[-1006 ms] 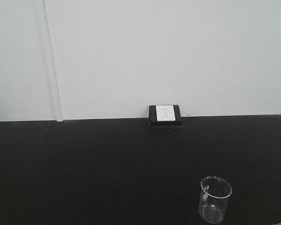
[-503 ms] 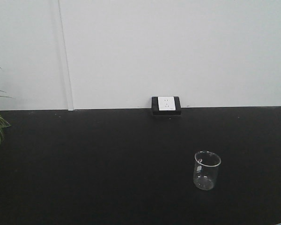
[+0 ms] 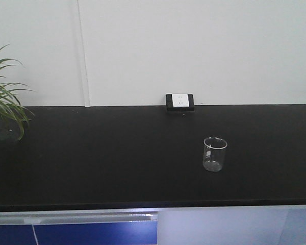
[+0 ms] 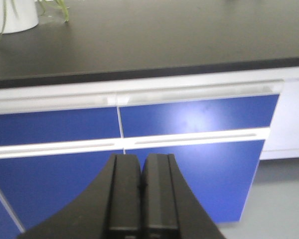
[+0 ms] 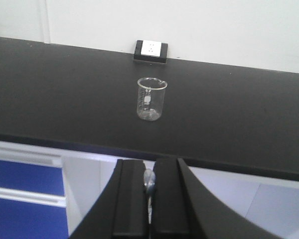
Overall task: Grab transparent chemical and place on left bench
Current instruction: 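Drive the base to the bench with white bins, holding the dropper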
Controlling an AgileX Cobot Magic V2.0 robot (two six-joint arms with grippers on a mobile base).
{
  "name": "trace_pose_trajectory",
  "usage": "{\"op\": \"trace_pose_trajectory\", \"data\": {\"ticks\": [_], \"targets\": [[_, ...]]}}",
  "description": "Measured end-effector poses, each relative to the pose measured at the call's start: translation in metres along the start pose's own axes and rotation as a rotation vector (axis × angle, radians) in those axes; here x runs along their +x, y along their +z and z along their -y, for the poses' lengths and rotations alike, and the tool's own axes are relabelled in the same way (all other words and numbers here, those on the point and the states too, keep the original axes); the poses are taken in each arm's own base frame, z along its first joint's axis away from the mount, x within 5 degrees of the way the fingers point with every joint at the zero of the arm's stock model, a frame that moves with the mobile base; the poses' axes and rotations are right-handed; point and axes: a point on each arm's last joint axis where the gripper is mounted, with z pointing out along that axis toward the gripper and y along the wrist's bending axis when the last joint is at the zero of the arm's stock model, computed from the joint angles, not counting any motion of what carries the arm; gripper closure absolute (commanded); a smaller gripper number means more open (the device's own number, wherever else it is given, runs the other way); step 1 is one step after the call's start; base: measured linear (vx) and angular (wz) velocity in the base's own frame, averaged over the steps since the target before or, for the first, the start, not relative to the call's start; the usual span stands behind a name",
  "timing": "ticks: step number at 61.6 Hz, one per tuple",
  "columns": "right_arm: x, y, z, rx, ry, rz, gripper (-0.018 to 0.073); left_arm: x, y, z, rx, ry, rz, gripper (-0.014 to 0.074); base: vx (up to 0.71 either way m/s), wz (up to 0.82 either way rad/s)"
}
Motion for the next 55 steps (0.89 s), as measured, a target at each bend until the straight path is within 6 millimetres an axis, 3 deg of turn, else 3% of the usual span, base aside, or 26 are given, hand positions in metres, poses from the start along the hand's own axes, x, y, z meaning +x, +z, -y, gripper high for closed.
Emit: {"op": "trace_pose_trajectory", "data": {"ticks": [28, 55], "targets": [[0.0000, 0.0000, 0.0000, 0.000, 0.000, 0.000, 0.0564, 0.0000, 0.0000, 0.0000, 0.000, 0.000, 0.000, 0.0600, -0.34, 0.22], [0.0000, 0.0000, 0.0000, 0.000, 0.000, 0.000, 0.0564, 0.0000, 0.0000, 0.0000, 0.000, 0.000, 0.000, 0.0600, -0.25, 0.55]]}}
